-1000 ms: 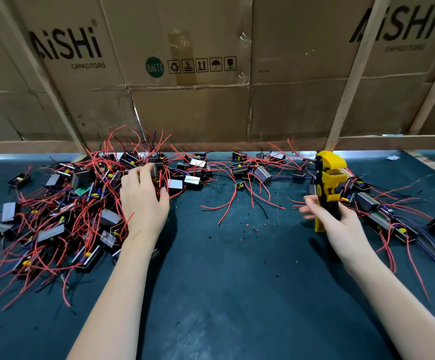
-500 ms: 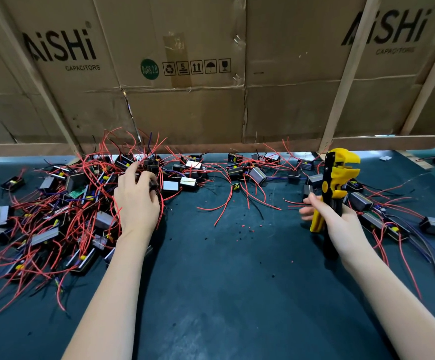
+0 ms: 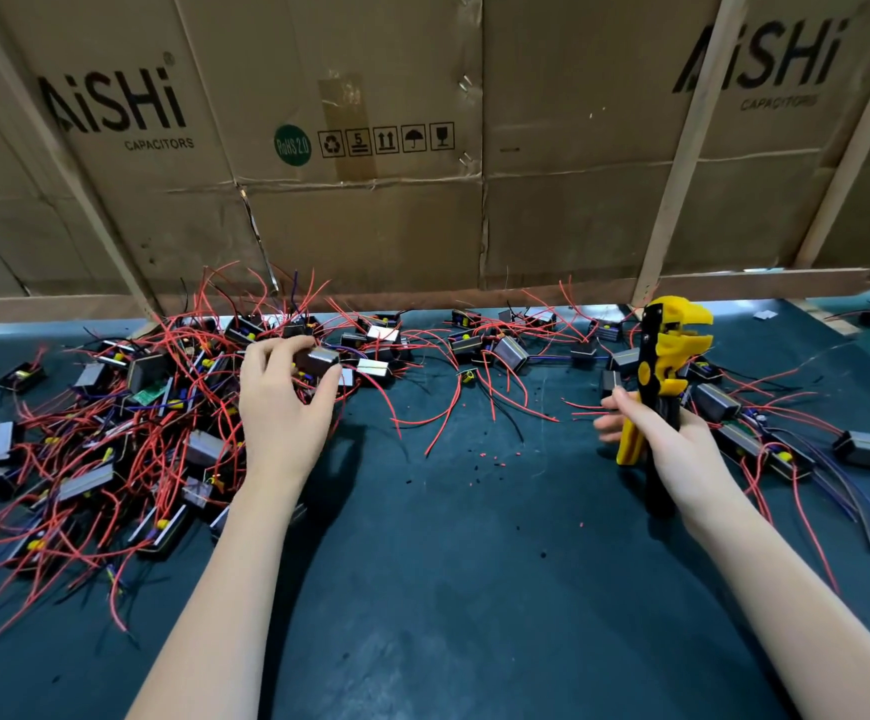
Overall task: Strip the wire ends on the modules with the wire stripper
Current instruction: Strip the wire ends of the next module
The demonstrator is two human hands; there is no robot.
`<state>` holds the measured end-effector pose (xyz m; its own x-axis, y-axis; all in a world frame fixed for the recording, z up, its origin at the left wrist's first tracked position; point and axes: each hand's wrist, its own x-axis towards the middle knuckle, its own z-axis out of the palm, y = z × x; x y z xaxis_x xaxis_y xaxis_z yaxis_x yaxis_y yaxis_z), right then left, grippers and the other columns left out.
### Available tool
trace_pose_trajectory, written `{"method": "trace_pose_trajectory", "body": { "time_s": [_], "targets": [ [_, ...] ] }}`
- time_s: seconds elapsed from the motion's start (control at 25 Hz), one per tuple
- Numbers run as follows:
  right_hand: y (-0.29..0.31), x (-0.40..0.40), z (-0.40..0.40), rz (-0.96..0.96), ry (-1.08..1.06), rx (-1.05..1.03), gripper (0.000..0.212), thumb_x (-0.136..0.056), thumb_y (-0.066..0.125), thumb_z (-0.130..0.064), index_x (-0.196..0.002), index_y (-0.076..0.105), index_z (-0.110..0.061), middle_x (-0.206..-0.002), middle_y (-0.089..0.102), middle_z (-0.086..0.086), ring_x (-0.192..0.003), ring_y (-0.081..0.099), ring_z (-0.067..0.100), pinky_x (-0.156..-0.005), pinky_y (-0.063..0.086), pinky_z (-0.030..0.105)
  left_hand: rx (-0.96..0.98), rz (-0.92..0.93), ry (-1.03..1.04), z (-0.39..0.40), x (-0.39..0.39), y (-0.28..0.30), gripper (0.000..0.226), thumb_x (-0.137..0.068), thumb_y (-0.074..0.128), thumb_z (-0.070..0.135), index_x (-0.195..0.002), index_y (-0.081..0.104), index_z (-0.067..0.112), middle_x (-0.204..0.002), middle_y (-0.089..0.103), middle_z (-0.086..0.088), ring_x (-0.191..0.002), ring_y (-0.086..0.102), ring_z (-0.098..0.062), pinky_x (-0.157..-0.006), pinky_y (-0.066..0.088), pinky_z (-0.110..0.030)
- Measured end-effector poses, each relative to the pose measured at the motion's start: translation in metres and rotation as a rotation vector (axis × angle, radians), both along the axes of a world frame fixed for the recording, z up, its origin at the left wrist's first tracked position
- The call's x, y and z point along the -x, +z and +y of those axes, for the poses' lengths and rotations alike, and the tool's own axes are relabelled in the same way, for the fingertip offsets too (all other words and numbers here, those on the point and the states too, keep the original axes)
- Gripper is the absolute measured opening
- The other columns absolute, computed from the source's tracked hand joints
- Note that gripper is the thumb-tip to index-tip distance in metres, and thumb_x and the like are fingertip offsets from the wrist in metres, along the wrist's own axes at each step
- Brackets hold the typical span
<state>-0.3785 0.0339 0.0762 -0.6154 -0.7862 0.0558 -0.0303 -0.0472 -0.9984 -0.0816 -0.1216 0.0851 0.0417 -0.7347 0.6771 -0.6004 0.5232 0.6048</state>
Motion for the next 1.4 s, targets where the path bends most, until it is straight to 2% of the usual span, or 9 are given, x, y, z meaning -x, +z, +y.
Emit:
{"method": "trace_pose_trajectory", "body": {
  "time_s": [0.16, 0.24, 0.44, 0.56, 0.68, 0.84, 1.0, 1.16, 1.4],
  "targets": [
    [0.001, -0.001, 0.000, -0.005, 0.015, 0.001, 0.033, -0.089, 0.065, -0.033, -0.104, 0.068, -0.004, -0.089, 0.072, 0.013, -0.081, 0.065, 0.023, -0.087, 0.051, 0.037, -0.286, 0.683, -0.595, 0.022, 0.023, 0.016, 0.030, -0.085, 0.066, 0.012, -0.115, 0.062, 0.017, -0.104, 0.063, -0.001, -0.098, 0.060, -0.022, -0.089, 0.053, -0.029],
    [0.001, -0.001, 0.000, 0.002, 0.015, 0.002, 0.034, -0.089, 0.064, -0.033, -0.105, 0.068, -0.003, -0.089, 0.072, 0.013, -0.081, 0.065, 0.023, -0.084, 0.051, 0.035, -0.408, 0.540, -0.683, 0.027, 0.031, 0.014, 0.039, -0.081, 0.071, 0.005, -0.116, 0.062, 0.017, -0.101, 0.065, 0.003, -0.098, 0.062, -0.018, -0.092, 0.051, -0.028],
    [0.003, -0.001, 0.001, 0.006, 0.022, 0.000, 0.033, -0.090, 0.063, -0.032, -0.105, 0.068, -0.003, -0.090, 0.072, 0.014, -0.079, 0.065, 0.023, -0.072, 0.050, 0.029, -0.510, -0.238, -0.560, 0.028, 0.027, -0.005, 0.041, -0.073, 0.081, 0.001, -0.106, 0.068, 0.021, -0.100, 0.071, 0.003, -0.099, 0.066, -0.010, -0.082, 0.049, -0.022],
    [0.002, -0.002, 0.001, -0.005, 0.026, 0.006, 0.034, -0.090, 0.063, -0.031, -0.106, 0.067, -0.001, -0.090, 0.071, 0.015, -0.079, 0.064, 0.024, -0.079, 0.052, 0.033, -0.505, -0.368, -0.484, 0.023, 0.018, -0.001, 0.040, -0.074, 0.071, -0.003, -0.100, 0.074, 0.028, -0.097, 0.073, 0.010, -0.090, 0.062, 0.009, -0.072, 0.042, -0.011],
    [0.003, -0.003, 0.002, -0.005, 0.021, 0.008, 0.024, -0.090, 0.064, -0.028, -0.102, 0.067, -0.006, -0.089, 0.070, 0.015, -0.080, 0.065, 0.026, -0.085, 0.051, 0.038, -0.507, -0.314, -0.394, 0.023, 0.020, 0.000, 0.035, -0.079, 0.060, -0.004, -0.084, 0.075, 0.027, -0.084, 0.071, 0.015, -0.080, 0.061, 0.007, -0.073, 0.041, -0.005],
    [0.004, -0.003, 0.003, 0.009, 0.028, 0.014, 0.014, -0.090, 0.066, -0.023, -0.098, 0.065, -0.011, -0.089, 0.070, 0.015, -0.081, 0.065, 0.027, -0.080, 0.052, 0.034, -0.559, 0.007, -0.220, 0.028, 0.033, -0.009, 0.013, -0.087, 0.071, 0.020, -0.080, 0.068, 0.009, -0.074, 0.071, -0.004, -0.074, 0.069, -0.023, -0.081, 0.056, -0.039],
    [0.002, -0.002, 0.004, 0.056, 0.031, -0.011, 0.008, -0.090, 0.066, -0.024, -0.090, 0.068, -0.015, -0.088, 0.072, 0.011, -0.082, 0.067, 0.027, -0.083, 0.051, 0.036, -0.437, -0.003, -0.147, 0.036, 0.047, -0.013, 0.036, -0.076, 0.083, 0.025, -0.096, 0.057, 0.010, -0.074, 0.060, 0.002, -0.063, 0.054, -0.013, -0.071, 0.047, -0.031],
    [0.002, -0.002, 0.003, 0.051, 0.025, -0.005, 0.009, -0.088, 0.069, -0.022, -0.092, 0.068, -0.014, -0.090, 0.072, 0.015, -0.080, 0.068, 0.026, -0.082, 0.052, 0.034, -0.596, 0.139, -0.255, 0.039, 0.060, -0.018, 0.057, -0.079, 0.078, 0.010, -0.127, 0.046, 0.010, -0.092, 0.070, -0.001, -0.090, 0.065, -0.021, -0.089, 0.049, -0.032],
    [-0.002, -0.002, 0.004, 0.093, 0.092, -0.046, 0.019, -0.083, 0.074, -0.023, -0.077, 0.060, -0.011, -0.073, 0.065, 0.007, -0.077, 0.060, 0.025, -0.085, 0.049, 0.045, -0.618, 0.309, -0.482, 0.043, 0.058, -0.015, 0.014, -0.090, 0.069, 0.014, -0.102, 0.064, 0.017, -0.076, 0.077, -0.001, -0.075, 0.067, -0.015, -0.074, 0.048, -0.025]
  ]
}}
